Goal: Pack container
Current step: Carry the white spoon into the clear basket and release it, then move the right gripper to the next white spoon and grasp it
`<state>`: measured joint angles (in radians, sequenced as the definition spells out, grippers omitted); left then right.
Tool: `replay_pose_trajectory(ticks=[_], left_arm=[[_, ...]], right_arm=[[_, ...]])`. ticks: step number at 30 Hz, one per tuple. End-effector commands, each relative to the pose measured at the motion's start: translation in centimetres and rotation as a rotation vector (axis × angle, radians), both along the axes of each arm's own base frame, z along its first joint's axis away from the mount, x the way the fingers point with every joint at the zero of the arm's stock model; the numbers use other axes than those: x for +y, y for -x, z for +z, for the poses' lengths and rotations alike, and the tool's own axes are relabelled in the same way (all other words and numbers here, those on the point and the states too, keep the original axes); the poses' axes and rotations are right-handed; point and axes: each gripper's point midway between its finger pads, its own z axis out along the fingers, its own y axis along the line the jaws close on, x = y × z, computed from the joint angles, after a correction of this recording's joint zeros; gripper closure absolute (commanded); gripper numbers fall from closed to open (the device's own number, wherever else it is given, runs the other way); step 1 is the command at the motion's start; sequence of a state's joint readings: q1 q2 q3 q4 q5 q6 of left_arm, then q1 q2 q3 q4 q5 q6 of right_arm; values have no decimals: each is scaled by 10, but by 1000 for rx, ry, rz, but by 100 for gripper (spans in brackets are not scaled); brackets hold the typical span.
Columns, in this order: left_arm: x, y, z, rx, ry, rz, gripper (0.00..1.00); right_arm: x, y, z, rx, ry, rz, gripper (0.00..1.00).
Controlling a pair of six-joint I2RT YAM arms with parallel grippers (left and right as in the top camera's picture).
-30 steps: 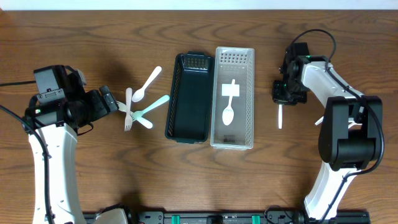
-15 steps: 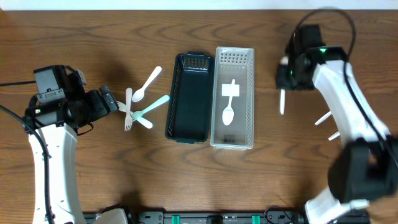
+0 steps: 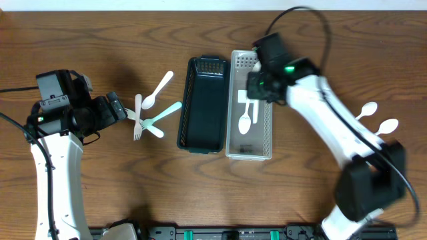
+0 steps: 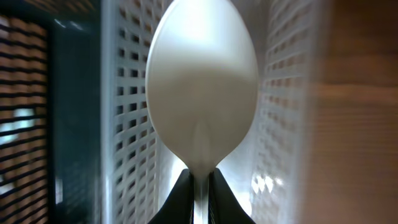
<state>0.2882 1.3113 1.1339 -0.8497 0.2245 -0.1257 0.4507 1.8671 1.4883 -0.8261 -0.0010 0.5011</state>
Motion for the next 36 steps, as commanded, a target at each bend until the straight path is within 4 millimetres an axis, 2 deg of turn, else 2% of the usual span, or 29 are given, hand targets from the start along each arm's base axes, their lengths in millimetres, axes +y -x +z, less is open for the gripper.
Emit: replay_pose_trajectory(ticks=[1, 4, 5, 7, 9, 11, 12, 14, 16, 19, 22, 25, 28, 36], left_arm=[[5, -3, 10, -24, -27, -4, 2], [5, -3, 10, -24, -27, -4, 2], [5, -3, 10, -24, -27, -4, 2], [5, -3, 10, -24, -27, -4, 2], [5, -3, 10, -24, -27, -4, 2], [5, -3, 10, -24, -27, -4, 2], [5, -3, 10, -24, -27, -4, 2], [5, -3, 10, -24, -27, -4, 2], [5, -3, 10, -24, -27, -4, 2], [5, -3, 10, -24, -27, -4, 2], [5, -3, 10, -24, -27, -4, 2], [5, -3, 10, -24, -27, -4, 2], [5, -3, 10, -24, -27, -4, 2], [5, -3, 10, -24, -27, -4, 2]], right_arm=[[19, 6, -21, 37, -4, 9, 93], [24, 0, -13, -6, -4, 16, 54], [22, -4, -6, -27, -5, 13, 47], [16, -14, 19, -86, -18, 17, 40], [3, -22, 49, -153, -28, 15, 37], [-24, -27, 76, -213, -10, -32, 35], [-44, -28, 89, -238, 12, -78, 34], [-92, -26, 106, -262, 79, -183, 34], [-141, -18, 110, -239, 150, -289, 34], [-209, 3, 96, -123, 224, -436, 34], [-252, 25, 65, 13, 222, -541, 38], [-272, 37, 32, 110, 187, -600, 42], [-294, 46, 0, 172, 190, -659, 40], [-332, 53, -37, 249, 175, -766, 39]])
